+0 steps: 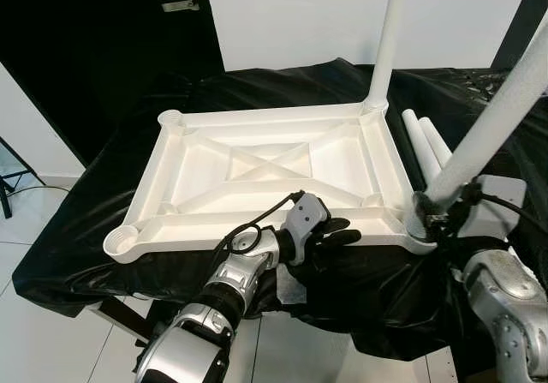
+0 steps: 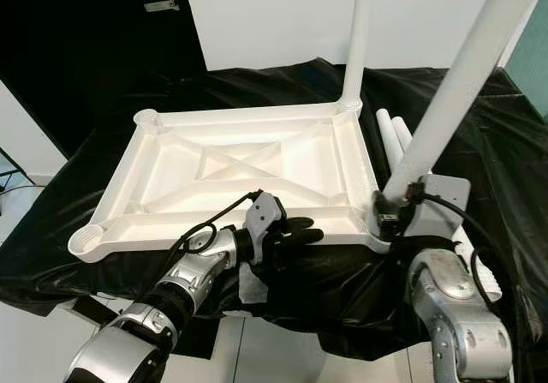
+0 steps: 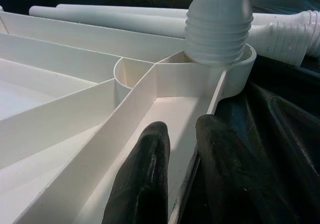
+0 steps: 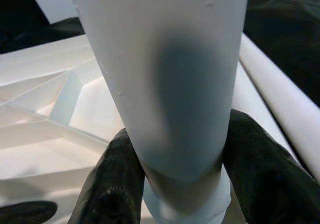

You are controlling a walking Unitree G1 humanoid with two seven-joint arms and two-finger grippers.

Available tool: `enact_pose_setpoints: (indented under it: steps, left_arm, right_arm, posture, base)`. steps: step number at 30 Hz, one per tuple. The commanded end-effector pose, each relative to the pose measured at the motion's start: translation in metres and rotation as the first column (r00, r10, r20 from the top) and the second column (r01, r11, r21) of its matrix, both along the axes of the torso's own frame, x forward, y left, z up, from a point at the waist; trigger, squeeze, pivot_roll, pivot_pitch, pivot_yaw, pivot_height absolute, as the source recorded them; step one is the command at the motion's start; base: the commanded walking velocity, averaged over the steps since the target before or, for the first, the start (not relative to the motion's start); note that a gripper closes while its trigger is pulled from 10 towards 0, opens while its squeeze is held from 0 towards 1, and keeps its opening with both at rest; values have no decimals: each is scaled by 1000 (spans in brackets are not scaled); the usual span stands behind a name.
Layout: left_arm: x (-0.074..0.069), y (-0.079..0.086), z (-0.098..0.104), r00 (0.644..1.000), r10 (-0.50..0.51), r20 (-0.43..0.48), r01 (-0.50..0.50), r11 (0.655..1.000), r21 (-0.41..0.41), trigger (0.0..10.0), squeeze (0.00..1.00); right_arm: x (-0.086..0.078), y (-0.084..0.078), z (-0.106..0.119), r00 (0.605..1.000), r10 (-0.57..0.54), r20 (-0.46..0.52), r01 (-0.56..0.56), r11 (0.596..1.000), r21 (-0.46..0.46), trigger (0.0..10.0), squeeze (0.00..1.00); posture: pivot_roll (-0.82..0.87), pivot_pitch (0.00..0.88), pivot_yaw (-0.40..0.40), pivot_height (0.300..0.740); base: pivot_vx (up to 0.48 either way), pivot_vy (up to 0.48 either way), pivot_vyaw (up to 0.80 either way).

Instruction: Building children table

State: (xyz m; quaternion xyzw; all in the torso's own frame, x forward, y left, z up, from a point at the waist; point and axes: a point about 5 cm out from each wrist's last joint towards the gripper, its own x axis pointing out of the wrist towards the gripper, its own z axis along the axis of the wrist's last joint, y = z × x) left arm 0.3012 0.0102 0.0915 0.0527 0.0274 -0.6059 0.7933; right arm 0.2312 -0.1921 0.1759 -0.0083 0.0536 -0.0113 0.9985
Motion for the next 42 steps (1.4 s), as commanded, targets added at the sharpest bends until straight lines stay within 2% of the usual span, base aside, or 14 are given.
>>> enact_pose_setpoints:
  steps: [1,6,12,16,25,30,35,42]
  left_arm:
    - [-7,3,-16,998,-26,-58,30,997,67,10000,0]
    - [-8,3,-17,998,-26,-60,30,997,67,10000,0]
    - [-9,3,-17,998,-31,-62,35,997,67,10000,0]
    - [-9,-1,-17,997,-44,-62,48,997,66,10000,0]
    - [-9,-2,-16,997,-49,-63,53,996,65,10000,0]
    - [-10,-2,-16,997,-50,-61,54,996,66,10000,0]
    - [-8,1,-16,997,-39,-59,43,997,68,10000,0]
    - [-9,2,-18,998,-35,-60,39,997,68,10000,0]
  right_arm:
    - [-1,5,-1,1000,18,-22,-18,1000,2,10000,0]
    - [-8,0,-12,998,-22,-64,21,1000,-2,10000,0]
    - [-10,-5,-13,996,-47,-78,47,999,-1,10000,0]
    - [-16,-17,-17,989,-89,-116,86,996,-31,10000,0]
    - [-13,-21,-18,989,-100,-114,95,994,-48,10000,0]
    - [-7,-14,-24,990,-65,-124,60,997,-44,10000,0]
    - [-3,-5,-30,989,26,-143,-34,998,-53,10000,0]
    - [-8,-10,-40,980,60,-190,-80,992,-96,10000,0]
  posture:
    - [-212,0,62,740]
    - [-217,2,64,740]
    - [-227,3,67,740]
    - [-239,7,73,740]
    - [-243,8,75,740]
    - [-235,6,76,740]
    - [-220,5,71,740]
    - [-210,5,66,740]
  base:
    - [0,0,0]
    - [0,0,0]
    - [0,0,0]
    - [0,0,0]
    - [0,0,0]
    - [0,0,0]
    - [0,0,0]
    - [0,0,0]
